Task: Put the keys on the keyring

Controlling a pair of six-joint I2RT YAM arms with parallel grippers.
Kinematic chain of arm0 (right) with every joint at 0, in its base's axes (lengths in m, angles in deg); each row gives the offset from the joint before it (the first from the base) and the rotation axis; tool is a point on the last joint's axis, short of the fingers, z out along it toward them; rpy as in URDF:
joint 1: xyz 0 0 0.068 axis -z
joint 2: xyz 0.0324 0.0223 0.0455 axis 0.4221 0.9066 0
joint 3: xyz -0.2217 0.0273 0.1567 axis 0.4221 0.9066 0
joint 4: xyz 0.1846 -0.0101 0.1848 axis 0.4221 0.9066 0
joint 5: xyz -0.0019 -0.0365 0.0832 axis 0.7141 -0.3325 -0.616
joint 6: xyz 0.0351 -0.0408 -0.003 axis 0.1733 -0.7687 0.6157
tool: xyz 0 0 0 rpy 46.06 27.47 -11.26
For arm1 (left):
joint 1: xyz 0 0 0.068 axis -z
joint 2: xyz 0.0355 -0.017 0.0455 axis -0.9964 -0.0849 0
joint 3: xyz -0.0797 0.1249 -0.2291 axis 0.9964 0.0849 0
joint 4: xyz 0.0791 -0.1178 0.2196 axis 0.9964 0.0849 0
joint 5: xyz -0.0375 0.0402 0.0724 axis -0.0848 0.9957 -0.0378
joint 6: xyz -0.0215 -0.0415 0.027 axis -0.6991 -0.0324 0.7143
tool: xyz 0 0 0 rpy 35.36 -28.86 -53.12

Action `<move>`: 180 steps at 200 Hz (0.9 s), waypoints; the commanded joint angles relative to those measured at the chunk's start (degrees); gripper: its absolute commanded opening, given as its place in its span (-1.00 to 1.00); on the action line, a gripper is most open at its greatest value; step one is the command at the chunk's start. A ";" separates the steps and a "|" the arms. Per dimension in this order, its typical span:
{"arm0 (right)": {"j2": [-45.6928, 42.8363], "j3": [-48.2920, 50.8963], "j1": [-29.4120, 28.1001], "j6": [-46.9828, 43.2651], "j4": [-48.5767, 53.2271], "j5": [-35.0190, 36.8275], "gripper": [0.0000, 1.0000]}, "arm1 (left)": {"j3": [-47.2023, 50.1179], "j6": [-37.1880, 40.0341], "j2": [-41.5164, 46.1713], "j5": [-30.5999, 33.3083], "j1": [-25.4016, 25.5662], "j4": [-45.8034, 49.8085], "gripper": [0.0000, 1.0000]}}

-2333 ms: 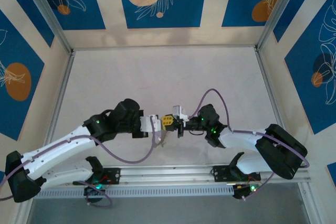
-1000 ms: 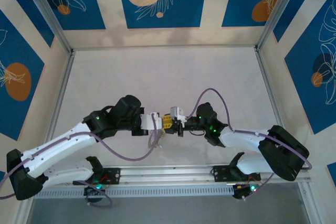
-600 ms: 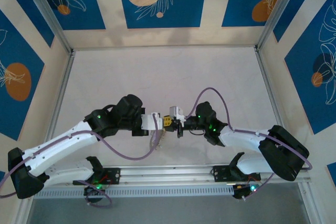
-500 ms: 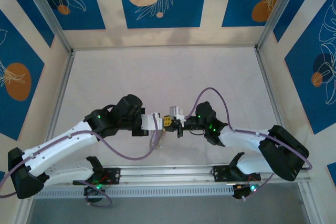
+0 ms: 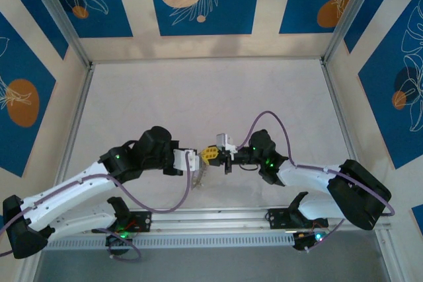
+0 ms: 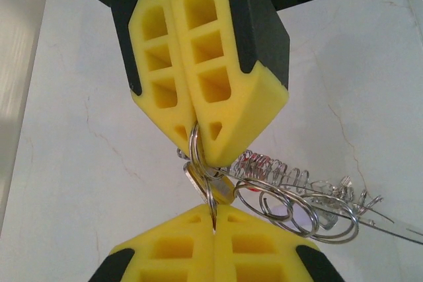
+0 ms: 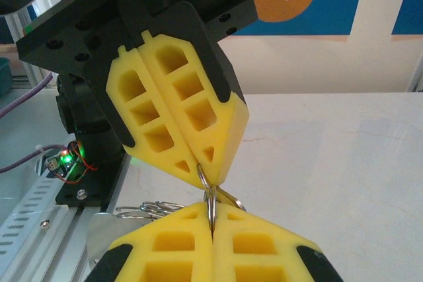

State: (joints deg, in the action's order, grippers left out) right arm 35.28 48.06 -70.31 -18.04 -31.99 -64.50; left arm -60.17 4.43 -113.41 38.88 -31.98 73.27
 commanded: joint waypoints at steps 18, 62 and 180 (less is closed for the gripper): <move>-0.45 2.10 0.87 5.31 -10.46 3.10 -1.00 | 2.31 2.81 -0.29 -1.87 -0.31 0.98 -1.00; 1.61 3.33 0.78 9.54 -16.59 5.44 -1.00 | 5.46 2.74 -0.40 -1.93 -0.23 -3.59 -1.00; 4.62 2.46 -2.75 13.10 -15.93 16.11 -1.00 | 6.07 3.41 -3.16 1.26 4.02 -9.98 -1.00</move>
State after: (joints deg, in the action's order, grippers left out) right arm 40.02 51.56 -72.19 -5.71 -44.71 -54.90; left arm -54.58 6.63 -115.93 41.02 -29.80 63.81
